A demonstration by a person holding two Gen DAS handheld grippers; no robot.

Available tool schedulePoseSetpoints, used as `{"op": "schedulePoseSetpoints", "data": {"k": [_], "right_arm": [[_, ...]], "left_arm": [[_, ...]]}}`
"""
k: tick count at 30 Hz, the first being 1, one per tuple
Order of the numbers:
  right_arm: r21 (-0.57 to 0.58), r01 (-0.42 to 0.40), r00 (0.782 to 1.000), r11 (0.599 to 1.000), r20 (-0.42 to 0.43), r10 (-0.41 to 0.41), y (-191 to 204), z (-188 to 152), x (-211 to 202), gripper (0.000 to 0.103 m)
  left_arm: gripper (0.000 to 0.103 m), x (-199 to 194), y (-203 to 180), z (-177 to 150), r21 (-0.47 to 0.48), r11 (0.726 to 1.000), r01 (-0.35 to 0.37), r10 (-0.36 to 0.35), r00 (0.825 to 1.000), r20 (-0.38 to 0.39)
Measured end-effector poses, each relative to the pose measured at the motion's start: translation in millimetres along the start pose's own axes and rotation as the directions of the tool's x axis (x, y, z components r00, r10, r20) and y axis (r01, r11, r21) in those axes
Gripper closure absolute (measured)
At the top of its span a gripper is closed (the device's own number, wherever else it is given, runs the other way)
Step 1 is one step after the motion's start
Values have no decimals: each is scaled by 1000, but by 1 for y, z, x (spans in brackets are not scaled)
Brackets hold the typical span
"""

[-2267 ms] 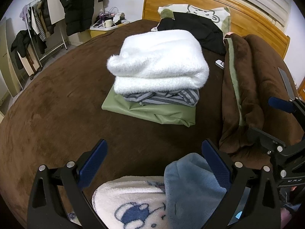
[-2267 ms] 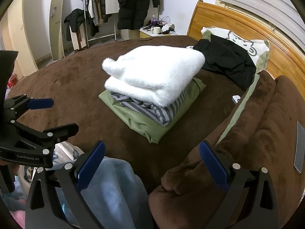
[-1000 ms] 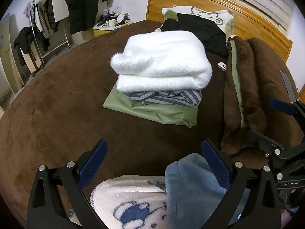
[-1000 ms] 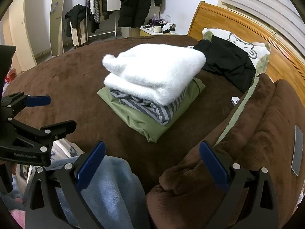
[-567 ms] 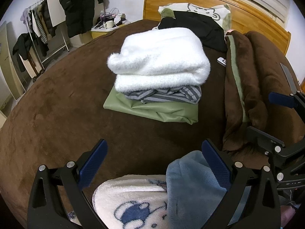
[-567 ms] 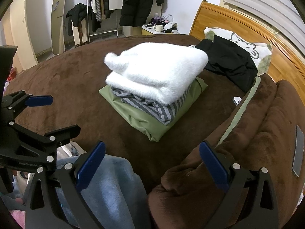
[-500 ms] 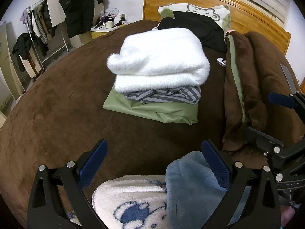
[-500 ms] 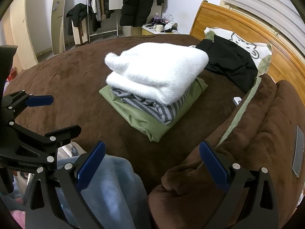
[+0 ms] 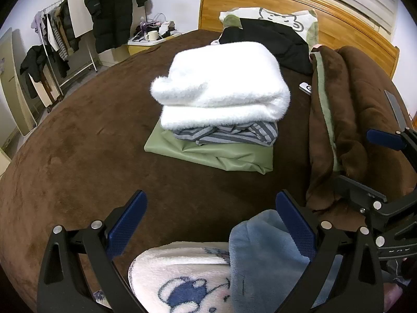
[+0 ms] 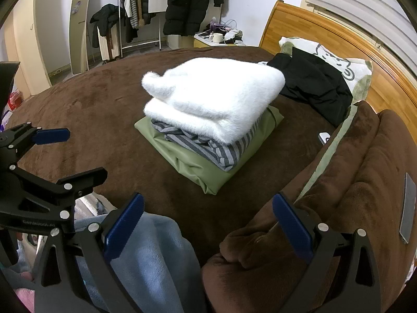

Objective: Fold large clothes

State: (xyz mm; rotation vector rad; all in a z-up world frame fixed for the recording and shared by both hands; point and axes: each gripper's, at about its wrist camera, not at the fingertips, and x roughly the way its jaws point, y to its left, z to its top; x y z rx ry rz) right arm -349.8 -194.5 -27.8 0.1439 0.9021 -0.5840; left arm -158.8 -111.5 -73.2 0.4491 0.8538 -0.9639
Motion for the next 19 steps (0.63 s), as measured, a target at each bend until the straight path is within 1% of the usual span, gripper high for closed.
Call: {"op": "schedulePoseSetpoints", "data": {"k": [13,19], "right_arm": [[-4,3,1000,1000,-9,-3,-2,3,5,6],[-5,-1,1000,1000,-13,0,-3,2,7,6]], "left_arm": [[6,-2,4,0,-6,1000,-26,26,1000,8],[6,-3,7,0,-16,1000,-27,27,1000,14]]}}
